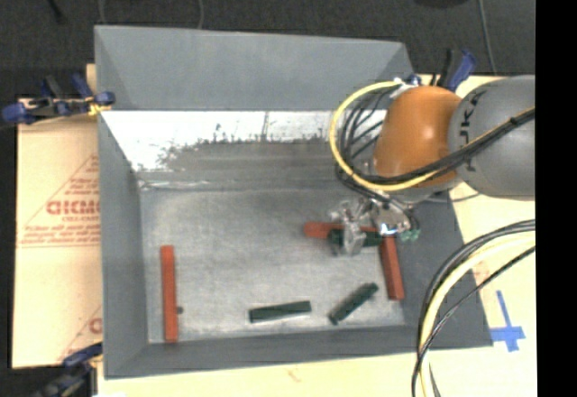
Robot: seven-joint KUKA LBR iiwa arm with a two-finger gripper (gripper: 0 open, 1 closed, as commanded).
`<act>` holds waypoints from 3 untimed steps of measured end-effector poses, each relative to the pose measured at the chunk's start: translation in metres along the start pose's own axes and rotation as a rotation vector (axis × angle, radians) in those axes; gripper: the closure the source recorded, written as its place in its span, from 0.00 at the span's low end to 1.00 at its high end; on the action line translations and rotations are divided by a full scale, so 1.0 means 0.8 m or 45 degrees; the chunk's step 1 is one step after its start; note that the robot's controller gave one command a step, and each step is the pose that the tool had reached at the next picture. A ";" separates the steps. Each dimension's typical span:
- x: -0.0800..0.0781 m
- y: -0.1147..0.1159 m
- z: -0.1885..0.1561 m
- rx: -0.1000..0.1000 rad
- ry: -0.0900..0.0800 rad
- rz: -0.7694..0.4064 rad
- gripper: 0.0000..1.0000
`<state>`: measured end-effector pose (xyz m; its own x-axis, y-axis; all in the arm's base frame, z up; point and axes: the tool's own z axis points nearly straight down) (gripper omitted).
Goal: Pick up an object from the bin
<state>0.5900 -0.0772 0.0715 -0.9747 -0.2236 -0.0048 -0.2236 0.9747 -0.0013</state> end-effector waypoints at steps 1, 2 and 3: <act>0.002 -0.023 0.000 0.001 -0.002 -0.568 1.00; 0.009 -0.037 -0.023 -0.001 0.000 -1.280 1.00; 0.013 -0.017 -0.186 0.006 -0.005 -1.260 1.00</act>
Offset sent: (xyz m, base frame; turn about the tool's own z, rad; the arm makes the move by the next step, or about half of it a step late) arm 0.0012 -0.0168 -0.0015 -0.4487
